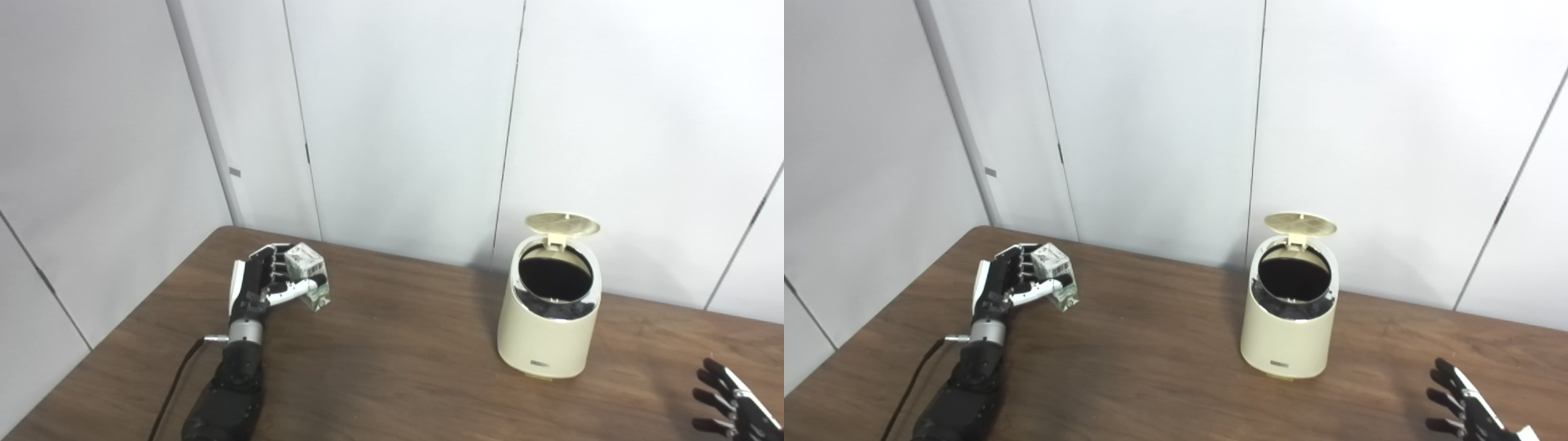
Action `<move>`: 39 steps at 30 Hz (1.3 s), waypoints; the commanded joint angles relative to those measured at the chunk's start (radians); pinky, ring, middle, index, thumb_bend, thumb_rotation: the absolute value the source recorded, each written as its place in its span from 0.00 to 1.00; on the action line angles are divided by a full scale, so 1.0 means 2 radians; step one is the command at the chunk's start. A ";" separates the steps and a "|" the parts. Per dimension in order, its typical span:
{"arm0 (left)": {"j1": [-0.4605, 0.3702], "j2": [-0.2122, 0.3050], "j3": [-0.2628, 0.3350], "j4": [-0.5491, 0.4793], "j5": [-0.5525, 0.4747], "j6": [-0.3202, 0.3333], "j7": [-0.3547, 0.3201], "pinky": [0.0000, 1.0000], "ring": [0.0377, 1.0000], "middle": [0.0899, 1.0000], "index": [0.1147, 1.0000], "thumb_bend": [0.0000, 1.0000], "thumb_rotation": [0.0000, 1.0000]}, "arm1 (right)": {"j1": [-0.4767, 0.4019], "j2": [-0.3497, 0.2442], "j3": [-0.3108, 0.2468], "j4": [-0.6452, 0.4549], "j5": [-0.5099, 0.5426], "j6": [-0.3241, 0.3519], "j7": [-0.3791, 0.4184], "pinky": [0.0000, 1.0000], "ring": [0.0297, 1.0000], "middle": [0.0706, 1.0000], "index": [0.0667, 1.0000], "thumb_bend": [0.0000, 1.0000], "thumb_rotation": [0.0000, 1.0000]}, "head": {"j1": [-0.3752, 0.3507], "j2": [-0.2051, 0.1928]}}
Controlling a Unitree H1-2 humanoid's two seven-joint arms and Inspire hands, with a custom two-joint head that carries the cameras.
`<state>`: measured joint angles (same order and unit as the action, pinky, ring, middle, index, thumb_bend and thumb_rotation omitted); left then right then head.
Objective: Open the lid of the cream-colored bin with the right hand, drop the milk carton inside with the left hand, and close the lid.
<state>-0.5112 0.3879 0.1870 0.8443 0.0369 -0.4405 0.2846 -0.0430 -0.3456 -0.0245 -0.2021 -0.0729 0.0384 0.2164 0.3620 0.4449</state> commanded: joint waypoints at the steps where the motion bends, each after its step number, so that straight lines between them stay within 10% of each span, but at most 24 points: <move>1: 0.001 -0.012 -0.005 0.011 0.004 -0.014 0.016 0.39 0.43 0.47 0.48 0.84 0.03 | -0.007 -0.008 -0.006 -0.008 0.006 -0.014 0.000 0.73 0.89 0.94 0.95 0.90 0.43 | 0.001 0.000; 5: 0.000 -0.011 -0.014 0.014 0.011 -0.015 0.031 0.36 0.41 0.44 0.43 0.54 0.03 | -0.006 -0.008 -0.006 -0.009 0.005 -0.013 -0.001 0.74 0.89 0.94 0.95 0.89 0.43 | -0.001 0.000; 18: 0.003 -0.009 -0.033 -0.008 0.008 -0.015 0.041 0.30 0.34 0.40 0.44 0.52 0.00 | -0.004 -0.003 -0.004 -0.014 -0.001 -0.005 -0.005 0.76 0.89 0.93 0.94 0.88 0.43 | -0.016 0.001; 31: 0.007 -0.043 -0.040 -0.192 0.002 -0.014 -0.024 0.38 0.42 0.43 0.43 0.52 0.00 | -0.014 0.026 -0.003 -0.024 -0.004 -0.002 -0.014 0.83 0.93 0.97 0.98 0.81 0.24 | -0.062 0.001; 39: -0.014 -0.064 -0.051 -0.306 -0.008 0.048 -0.080 0.39 0.42 0.41 0.44 0.52 0.00 | -0.016 0.049 0.001 -0.042 -0.024 0.012 -0.033 0.84 0.93 0.98 0.99 0.76 0.16 | -0.096 0.002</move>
<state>-0.4839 0.2674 0.0911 0.2900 0.0292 -0.3505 0.1373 -0.0483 -0.2438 -0.0211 -0.2482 -0.1129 0.0673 0.1645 0.1688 0.4479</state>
